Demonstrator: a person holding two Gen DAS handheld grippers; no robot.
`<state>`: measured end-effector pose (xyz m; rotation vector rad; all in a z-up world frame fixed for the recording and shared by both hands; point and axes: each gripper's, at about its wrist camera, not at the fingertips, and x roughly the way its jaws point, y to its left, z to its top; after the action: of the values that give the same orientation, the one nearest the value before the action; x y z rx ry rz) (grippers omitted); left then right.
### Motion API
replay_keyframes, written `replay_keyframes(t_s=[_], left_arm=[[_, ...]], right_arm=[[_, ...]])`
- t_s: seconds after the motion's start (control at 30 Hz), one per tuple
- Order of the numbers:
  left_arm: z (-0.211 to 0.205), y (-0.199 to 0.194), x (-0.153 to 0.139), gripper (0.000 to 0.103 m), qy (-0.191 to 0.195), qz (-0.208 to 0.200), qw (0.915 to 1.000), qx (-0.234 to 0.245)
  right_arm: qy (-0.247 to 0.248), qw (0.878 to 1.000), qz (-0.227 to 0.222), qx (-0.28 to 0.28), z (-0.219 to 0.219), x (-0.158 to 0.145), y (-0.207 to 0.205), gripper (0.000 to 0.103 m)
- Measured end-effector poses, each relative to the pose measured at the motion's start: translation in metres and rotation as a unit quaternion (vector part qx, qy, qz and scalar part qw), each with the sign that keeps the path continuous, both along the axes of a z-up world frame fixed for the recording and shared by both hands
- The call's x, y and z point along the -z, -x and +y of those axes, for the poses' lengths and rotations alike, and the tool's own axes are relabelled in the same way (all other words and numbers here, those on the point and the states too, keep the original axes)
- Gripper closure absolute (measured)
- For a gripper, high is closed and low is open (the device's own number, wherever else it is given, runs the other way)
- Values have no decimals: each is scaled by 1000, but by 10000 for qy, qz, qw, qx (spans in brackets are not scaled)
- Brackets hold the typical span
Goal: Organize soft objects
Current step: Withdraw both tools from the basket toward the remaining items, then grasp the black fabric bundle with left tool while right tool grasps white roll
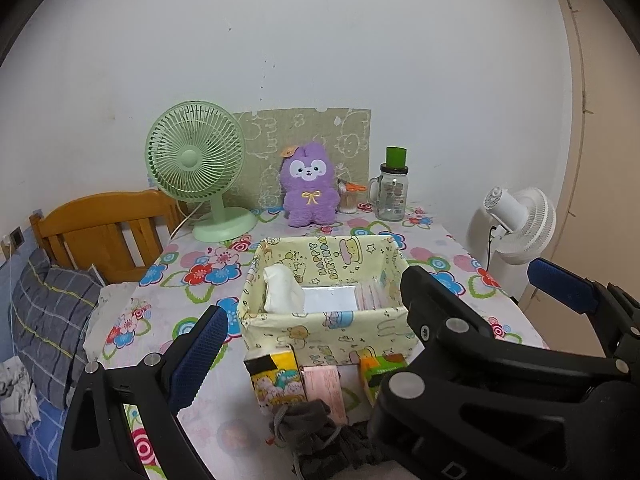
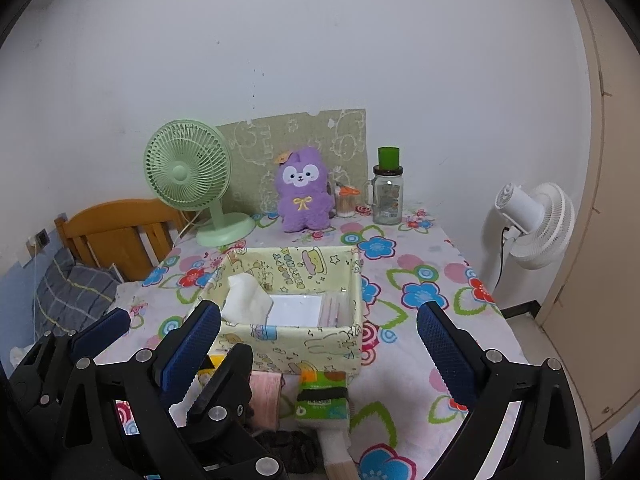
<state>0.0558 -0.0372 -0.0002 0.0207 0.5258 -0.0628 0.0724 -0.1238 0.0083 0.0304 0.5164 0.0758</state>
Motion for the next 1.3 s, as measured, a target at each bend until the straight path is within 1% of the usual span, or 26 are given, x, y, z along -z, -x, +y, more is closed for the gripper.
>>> replay_keyframes(t_s=[0.23,0.5,0.83,1.07,1.3], left_arm=[[-4,15,9,5,50,-47,9999,101],[-9,23,28,5,3,20,9999,170],[-11,27,64,5,-28,278,9994,202],[-11,27,85,5,-10,385,9991,200],[-12,23,111,5,13,706,9974,168]], right_arm=[[117,9999,-44,-16,-2,6,15,3],[32,9998,153,-104,-7,29,23,3],[28,9990,416,-127,-11,68,26,3],[45,9988,493,-57,-13,90,27,3],[81,9970,766,-48,-14,117,24,3]])
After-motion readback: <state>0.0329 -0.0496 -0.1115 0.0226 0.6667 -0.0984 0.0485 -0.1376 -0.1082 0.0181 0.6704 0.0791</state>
